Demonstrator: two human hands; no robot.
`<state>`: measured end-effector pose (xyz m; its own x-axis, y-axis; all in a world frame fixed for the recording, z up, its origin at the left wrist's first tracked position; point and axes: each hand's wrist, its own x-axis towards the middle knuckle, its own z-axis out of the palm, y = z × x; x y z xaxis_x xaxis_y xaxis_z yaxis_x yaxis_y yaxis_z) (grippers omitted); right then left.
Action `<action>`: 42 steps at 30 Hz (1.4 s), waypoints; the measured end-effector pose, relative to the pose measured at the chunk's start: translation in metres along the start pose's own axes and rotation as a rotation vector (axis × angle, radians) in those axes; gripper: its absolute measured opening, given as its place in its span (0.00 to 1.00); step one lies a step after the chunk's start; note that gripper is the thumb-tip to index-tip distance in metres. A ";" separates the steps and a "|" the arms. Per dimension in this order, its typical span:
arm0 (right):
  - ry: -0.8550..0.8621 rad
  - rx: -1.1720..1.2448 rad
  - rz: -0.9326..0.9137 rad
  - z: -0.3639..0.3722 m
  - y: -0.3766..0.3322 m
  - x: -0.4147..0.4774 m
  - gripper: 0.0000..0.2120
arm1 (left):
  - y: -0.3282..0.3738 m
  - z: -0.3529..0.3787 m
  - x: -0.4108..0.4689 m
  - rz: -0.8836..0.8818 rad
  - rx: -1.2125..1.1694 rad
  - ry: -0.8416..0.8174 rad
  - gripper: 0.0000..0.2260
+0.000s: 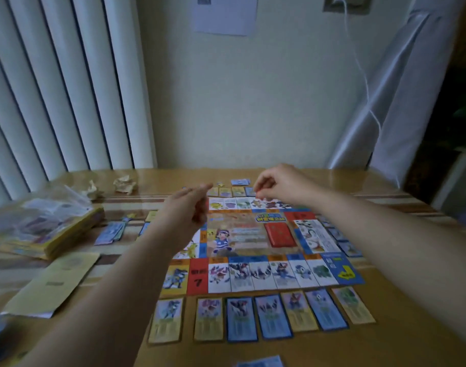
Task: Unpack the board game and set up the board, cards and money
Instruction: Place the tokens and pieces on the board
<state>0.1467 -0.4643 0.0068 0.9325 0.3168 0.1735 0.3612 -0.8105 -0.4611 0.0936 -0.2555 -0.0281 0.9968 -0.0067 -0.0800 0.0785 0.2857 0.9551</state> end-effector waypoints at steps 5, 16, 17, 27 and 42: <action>0.059 0.153 0.101 0.036 0.014 0.098 0.04 | 0.010 -0.031 0.049 -0.148 -0.782 0.212 0.05; 0.101 0.041 0.293 0.128 0.047 0.236 0.06 | 0.010 -0.060 0.086 -0.114 -0.932 0.257 0.19; 0.099 0.012 0.305 0.133 0.049 0.242 0.05 | 0.011 -0.060 0.087 -0.121 -0.935 0.257 0.19; 0.250 -0.190 0.310 0.148 0.060 0.248 0.05 | 0.003 -0.066 0.087 -0.183 -0.974 0.290 0.16; -0.392 0.301 -0.258 0.072 -0.125 0.099 0.07 | 0.006 -0.086 0.016 -0.041 -0.854 0.150 0.17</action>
<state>0.1938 -0.2958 0.0195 0.7212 0.6927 0.0033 0.5064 -0.5240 -0.6848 0.1085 -0.1712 -0.0480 0.9760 0.0767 -0.2038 0.0151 0.9098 0.4147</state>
